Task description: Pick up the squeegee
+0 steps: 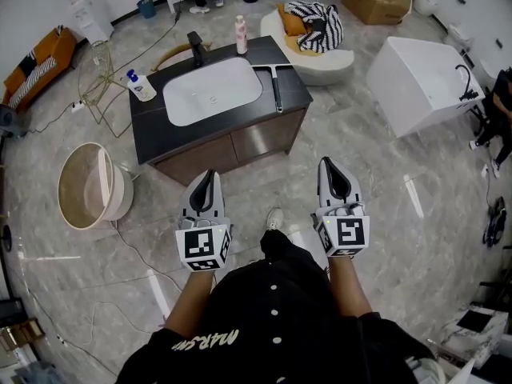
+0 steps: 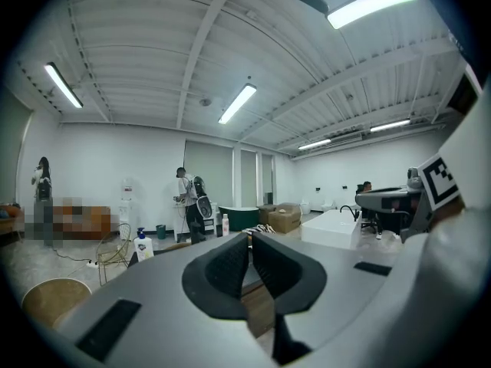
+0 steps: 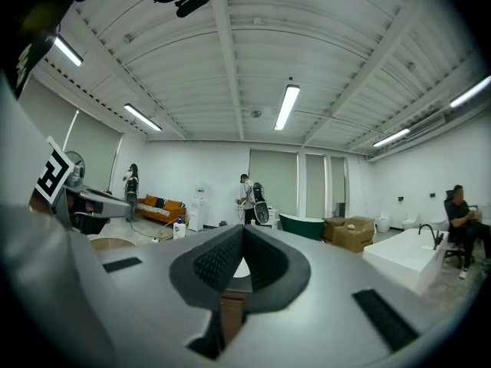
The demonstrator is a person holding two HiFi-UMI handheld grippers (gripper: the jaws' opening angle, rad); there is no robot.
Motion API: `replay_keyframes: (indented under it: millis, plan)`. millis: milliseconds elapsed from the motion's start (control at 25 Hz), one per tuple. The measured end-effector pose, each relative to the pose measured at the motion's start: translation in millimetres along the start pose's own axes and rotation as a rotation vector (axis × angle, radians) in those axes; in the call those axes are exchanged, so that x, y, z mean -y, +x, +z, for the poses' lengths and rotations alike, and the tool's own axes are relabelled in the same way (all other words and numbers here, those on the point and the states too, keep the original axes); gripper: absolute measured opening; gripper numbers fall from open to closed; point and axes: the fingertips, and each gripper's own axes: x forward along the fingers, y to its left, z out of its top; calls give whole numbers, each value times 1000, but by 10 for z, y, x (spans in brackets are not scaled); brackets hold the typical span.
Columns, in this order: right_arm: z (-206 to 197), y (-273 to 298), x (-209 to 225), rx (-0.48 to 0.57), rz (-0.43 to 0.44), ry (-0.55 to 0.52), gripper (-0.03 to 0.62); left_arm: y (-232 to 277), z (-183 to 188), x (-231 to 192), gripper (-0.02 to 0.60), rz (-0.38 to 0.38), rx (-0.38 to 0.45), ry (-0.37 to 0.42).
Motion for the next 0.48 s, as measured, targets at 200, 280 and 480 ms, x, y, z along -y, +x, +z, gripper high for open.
replay_keyframes:
  millis: [200, 280, 480]
  plan:
    - [57, 480, 333, 8, -4, -2, -3, 506, 160, -67, 21, 22, 3, 2]
    - [89, 675, 459, 12, 3, -1, -3, 699, 220, -97, 21, 37, 3, -3]
    - [118, 1156, 738, 27, 29, -3, -3, 1167, 321, -141, 21, 61, 11, -2]
